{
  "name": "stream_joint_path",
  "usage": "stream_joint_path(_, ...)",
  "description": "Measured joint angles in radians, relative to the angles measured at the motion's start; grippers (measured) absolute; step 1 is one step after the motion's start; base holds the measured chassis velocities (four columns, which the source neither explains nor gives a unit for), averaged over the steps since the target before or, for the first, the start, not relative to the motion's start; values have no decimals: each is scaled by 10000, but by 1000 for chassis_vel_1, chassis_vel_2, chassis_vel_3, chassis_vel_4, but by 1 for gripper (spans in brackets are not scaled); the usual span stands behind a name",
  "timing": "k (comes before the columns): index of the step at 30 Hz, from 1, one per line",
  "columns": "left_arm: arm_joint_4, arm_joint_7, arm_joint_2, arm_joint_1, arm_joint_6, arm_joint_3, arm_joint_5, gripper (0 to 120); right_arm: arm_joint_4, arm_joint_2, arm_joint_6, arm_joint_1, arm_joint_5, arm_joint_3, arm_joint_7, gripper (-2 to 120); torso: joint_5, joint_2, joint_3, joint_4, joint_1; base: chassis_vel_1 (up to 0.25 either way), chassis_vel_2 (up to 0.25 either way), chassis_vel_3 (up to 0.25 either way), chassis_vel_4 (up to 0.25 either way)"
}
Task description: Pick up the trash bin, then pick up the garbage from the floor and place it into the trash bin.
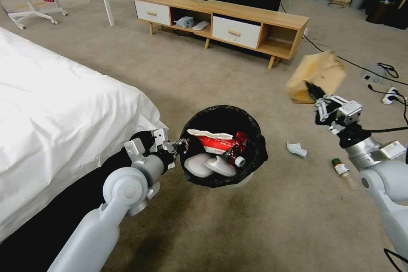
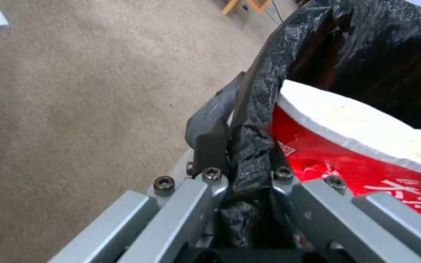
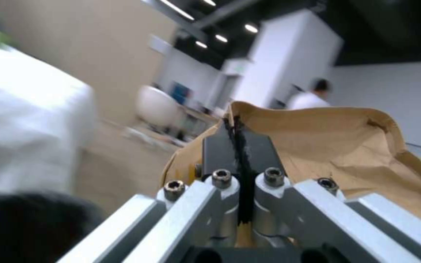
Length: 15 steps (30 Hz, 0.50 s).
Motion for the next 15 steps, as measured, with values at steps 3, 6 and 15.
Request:
stream_joint_path(3,66,31,-25,-63,1,76,-19,3,286,-200,15,-33,368,-131,-331,0,-2,1,0,0,0,0,0,0,0)
stream_joint_path(6,197,71,-72,-192,2,195,-46,3,541,-467,14,-123,818,-309,-659,0,-1,0,0,0,0,0,0,0,0)
stream_joint_path(15,578,2,-279,-749,27,824,-343,3,698,-1036,-9,-429,1250,-596,-1170,0,0,0,0,-1,0,0,0,0,0)
